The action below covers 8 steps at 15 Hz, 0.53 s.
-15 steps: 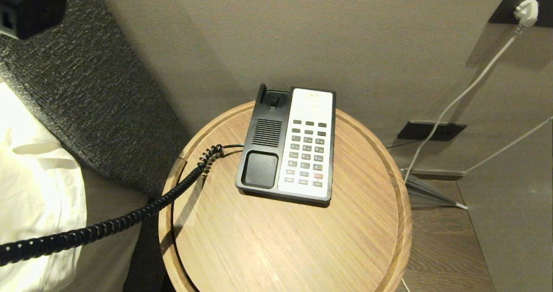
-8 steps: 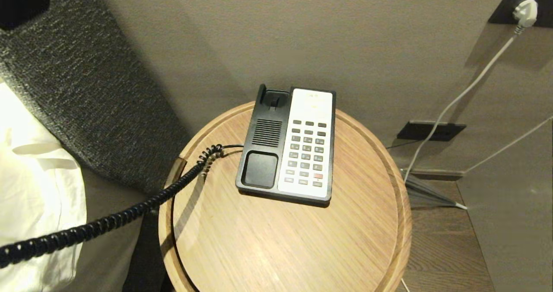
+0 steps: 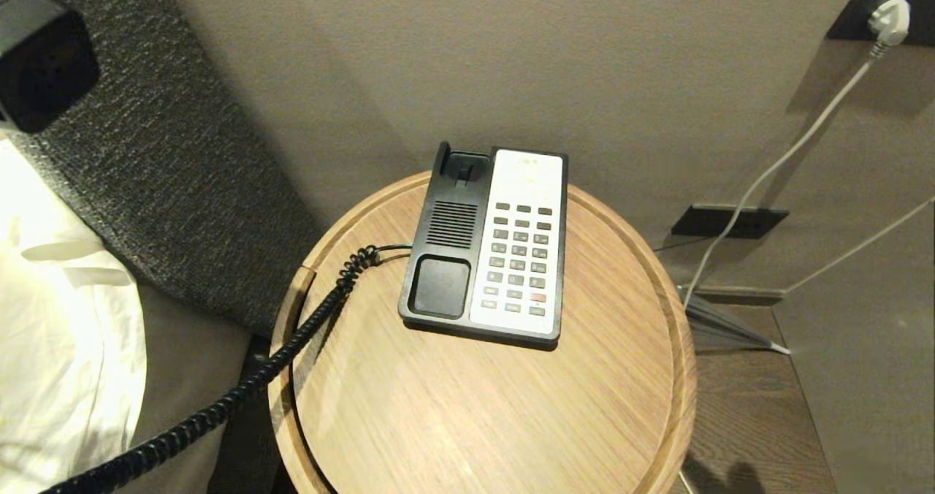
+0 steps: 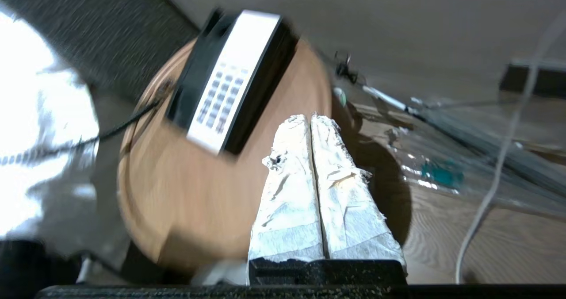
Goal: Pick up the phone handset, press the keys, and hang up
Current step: Dial the number
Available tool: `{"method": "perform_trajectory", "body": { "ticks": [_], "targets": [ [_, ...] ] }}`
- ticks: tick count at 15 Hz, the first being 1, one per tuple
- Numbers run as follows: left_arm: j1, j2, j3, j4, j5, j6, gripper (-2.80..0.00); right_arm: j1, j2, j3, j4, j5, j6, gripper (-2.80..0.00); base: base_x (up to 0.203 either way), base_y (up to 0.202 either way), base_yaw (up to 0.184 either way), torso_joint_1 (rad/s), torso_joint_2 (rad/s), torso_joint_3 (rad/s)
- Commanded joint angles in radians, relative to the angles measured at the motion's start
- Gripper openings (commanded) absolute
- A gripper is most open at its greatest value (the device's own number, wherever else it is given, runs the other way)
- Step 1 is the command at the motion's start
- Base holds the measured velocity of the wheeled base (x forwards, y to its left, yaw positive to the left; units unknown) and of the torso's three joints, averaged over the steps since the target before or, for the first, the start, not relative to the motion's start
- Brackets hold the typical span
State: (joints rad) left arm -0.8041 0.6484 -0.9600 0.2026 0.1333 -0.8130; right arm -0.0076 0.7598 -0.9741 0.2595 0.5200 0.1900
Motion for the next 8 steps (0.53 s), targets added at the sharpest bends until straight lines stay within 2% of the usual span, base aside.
{"method": "perform_trajectory", "body": {
  "ticks": [1, 2, 3, 5, 8],
  "targets": [
    [0.059, -0.050, 0.057, -0.020, -0.064, -0.005, -2.80, 0.054, 0.372, -0.140, -0.045, -0.018, 0.006, -2.80, 0.000, 0.000, 0.000, 0.000, 0.00, 0.000],
    [0.065, -0.072, 0.082, -0.025, -0.118, -0.005, -2.80, 0.104, 0.454, -0.191, -0.063, -0.048, 0.009, -2.80, 0.000, 0.000, 0.000, 0.000, 0.00, 0.000],
    [0.068, -0.081, 0.097, -0.028, -0.132, -0.010, -2.80, 0.173, 0.526, -0.248, -0.076, -0.079, 0.014, -2.80, 0.000, 0.000, 0.000, 0.000, 0.00, 0.000],
    [0.087, -0.084, 0.134, -0.029, -0.135, -0.013, -2.80, 0.337, 0.606, -0.331, -0.085, -0.145, 0.044, -2.80, 0.000, 0.000, 0.000, 0.000, 0.00, 0.000],
    [0.096, -0.103, 0.160, -0.037, -0.141, -0.024, -2.80, 0.573, 0.715, -0.374, -0.099, -0.286, 0.134, -2.80, 0.000, 0.000, 0.000, 0.000, 0.00, 0.000]
  ]
}}
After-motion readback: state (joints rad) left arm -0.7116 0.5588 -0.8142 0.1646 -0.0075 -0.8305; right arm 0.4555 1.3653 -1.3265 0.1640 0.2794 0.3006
